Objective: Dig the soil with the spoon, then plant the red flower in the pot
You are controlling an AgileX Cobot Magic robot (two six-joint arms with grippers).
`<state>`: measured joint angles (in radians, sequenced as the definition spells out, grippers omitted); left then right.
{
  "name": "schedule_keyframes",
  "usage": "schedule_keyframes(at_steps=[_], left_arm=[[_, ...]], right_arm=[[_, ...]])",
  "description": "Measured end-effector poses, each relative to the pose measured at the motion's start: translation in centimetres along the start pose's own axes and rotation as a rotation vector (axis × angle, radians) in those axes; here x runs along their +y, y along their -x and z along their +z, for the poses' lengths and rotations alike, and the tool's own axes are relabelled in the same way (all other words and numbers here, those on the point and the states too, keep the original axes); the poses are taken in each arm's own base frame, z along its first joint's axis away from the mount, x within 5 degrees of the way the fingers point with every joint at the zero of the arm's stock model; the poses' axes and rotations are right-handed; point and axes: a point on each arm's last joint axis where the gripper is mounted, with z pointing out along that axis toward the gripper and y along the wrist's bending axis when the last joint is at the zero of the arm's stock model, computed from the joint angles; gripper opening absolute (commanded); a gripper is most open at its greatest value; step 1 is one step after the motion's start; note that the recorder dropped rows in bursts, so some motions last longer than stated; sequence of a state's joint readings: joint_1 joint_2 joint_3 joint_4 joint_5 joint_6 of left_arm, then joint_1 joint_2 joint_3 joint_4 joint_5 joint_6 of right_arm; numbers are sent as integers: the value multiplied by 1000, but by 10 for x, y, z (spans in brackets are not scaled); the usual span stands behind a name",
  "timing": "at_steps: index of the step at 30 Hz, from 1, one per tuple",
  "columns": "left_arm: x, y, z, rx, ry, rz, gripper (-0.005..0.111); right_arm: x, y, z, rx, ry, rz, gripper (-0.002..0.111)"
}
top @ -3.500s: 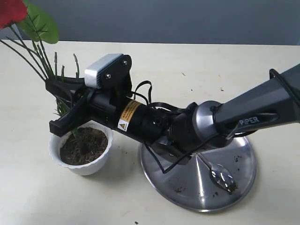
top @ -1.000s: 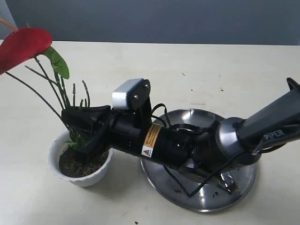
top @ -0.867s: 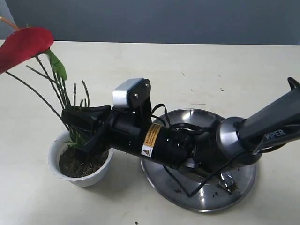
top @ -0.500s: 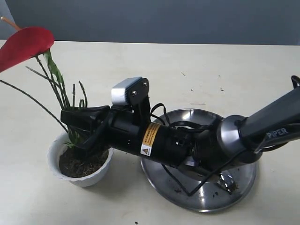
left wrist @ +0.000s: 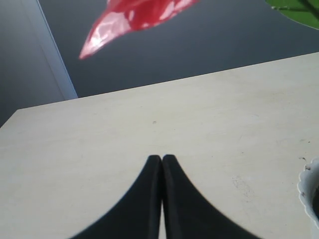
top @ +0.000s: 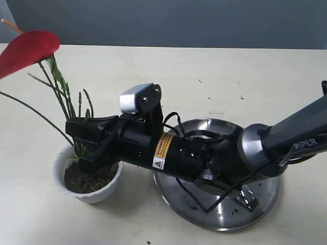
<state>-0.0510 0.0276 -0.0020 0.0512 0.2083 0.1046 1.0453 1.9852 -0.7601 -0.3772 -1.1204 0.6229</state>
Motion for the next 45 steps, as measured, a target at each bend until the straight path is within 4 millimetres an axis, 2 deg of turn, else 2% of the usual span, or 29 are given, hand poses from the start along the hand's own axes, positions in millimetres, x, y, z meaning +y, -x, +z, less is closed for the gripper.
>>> schedule_keyframes(at_steps=[45], left_arm=[[0, 0, 0, 0, 0, 0, 0]], right_arm=[[0, 0, 0, 16, -9, 38, 0]])
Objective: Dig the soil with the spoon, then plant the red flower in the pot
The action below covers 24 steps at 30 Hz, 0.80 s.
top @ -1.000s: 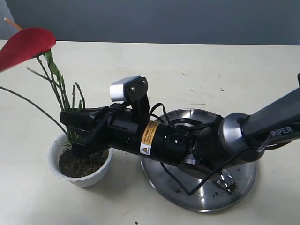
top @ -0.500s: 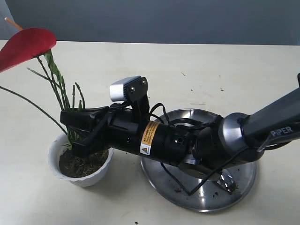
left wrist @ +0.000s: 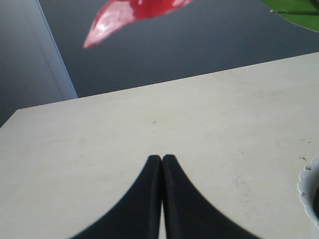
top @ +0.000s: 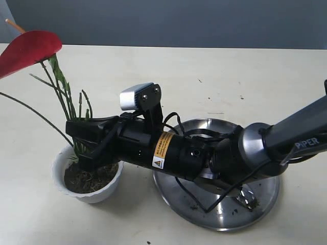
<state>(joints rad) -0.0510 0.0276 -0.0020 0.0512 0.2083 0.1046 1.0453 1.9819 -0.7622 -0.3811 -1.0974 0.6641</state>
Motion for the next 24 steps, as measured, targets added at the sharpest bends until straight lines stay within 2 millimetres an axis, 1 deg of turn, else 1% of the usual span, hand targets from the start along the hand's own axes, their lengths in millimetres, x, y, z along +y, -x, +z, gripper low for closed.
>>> schedule_keyframes(at_steps=[2, 5, 6, 8, 9, 10, 16, 24], left_arm=[[0, 0, 0, 0, 0, 0, 0], [0, 0, 0, 0, 0, 0, 0], [0, 0, 0, 0, 0, 0, 0], [0, 0, 0, 0, 0, 0, 0], [0, 0, 0, 0, 0, 0, 0], [0, 0, 0, 0, 0, 0, 0], [0, 0, 0, 0, 0, 0, 0], [0, 0, 0, 0, 0, 0, 0]], right_arm=[[0, 0, 0, 0, 0, 0, 7], [0, 0, 0, 5, -1, 1, 25], [-1, -2, 0, 26, -8, 1, 31], [-5, -12, -1, 93, -40, 1, 36], [-8, -19, -3, 133, -62, 3, 38], [-10, -21, -3, 146, -70, 7, 38], [-11, -21, -4, 141, -91, 20, 38], [-9, -18, -4, 113, -66, 24, 38]])
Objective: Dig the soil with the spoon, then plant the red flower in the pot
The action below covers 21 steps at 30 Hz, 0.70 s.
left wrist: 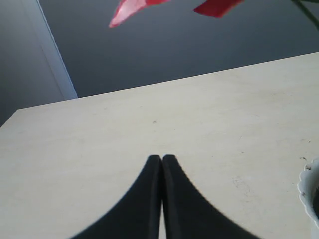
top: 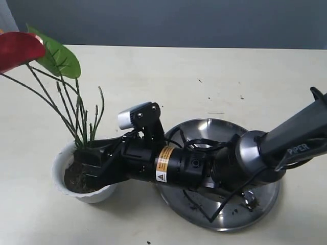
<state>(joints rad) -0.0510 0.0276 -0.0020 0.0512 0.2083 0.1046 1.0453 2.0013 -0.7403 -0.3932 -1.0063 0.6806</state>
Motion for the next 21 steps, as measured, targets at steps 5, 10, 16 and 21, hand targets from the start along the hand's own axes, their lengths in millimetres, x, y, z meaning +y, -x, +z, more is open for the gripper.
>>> schedule_keyframes(at_steps=[5, 10, 16, 21], left_arm=[[0, 0, 0, 0, 0, 0, 0], [0, 0, 0, 0, 0, 0, 0], [0, 0, 0, 0, 0, 0, 0], [0, 0, 0, 0, 0, 0, 0]], right_arm=[[2, 4, -2, 27, -21, -10, 38], [2, 4, -3, 47, -39, -14, 38], [1, 4, -3, 54, -48, -13, 38], [1, 4, -3, 55, -47, -14, 38]])
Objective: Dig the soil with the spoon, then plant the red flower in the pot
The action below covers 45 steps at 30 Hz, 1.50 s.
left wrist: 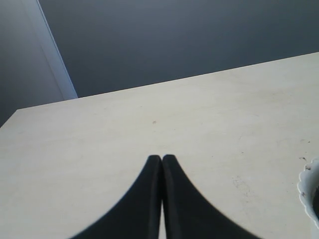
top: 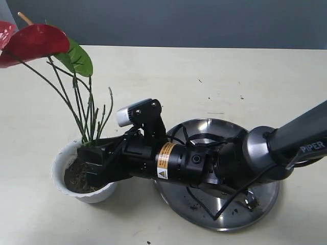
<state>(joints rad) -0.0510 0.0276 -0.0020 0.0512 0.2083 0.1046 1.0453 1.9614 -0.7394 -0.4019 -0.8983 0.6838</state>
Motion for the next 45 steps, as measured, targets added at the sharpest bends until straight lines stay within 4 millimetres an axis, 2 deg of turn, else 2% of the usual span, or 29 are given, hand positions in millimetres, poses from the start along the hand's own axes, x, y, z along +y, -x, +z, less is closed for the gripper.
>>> schedule_keyframes(at_steps=[13, 15, 20, 26, 31, 32, 34, 39, 41, 45], left_arm=[[0, 0, 0, 0, 0, 0, 0], [0, 0, 0, 0, 0, 0, 0], [0, 0, 0, 0, 0, 0, 0], [0, 0, 0, 0, 0, 0, 0], [0, 0, 0, 0, 0, 0, 0], [0, 0, 0, 0, 0, 0, 0], [0, 0, 0, 0, 0, 0, 0], [0, 0, 0, 0, 0, 0, 0], [0, 0, 0, 0, 0, 0, 0], [0, 0, 0, 0, 0, 0, 0]], right_arm=[[8, 11, -8, 27, -9, -43, 37], [8, 12, -8, 37, -19, -45, 31], [5, 8, -8, 71, -48, -45, -1], [3, 4, -8, 92, -58, -46, -1], [9, 17, -11, 32, -46, -51, -1], [10, 20, -12, 17, -46, -56, 1], [12, 25, -14, -10, -45, -84, 12], [14, 33, -12, -25, -52, -145, 63], [12, 40, -7, -6, -92, -149, 66], [13, 70, 10, 7, -167, -188, 66]])
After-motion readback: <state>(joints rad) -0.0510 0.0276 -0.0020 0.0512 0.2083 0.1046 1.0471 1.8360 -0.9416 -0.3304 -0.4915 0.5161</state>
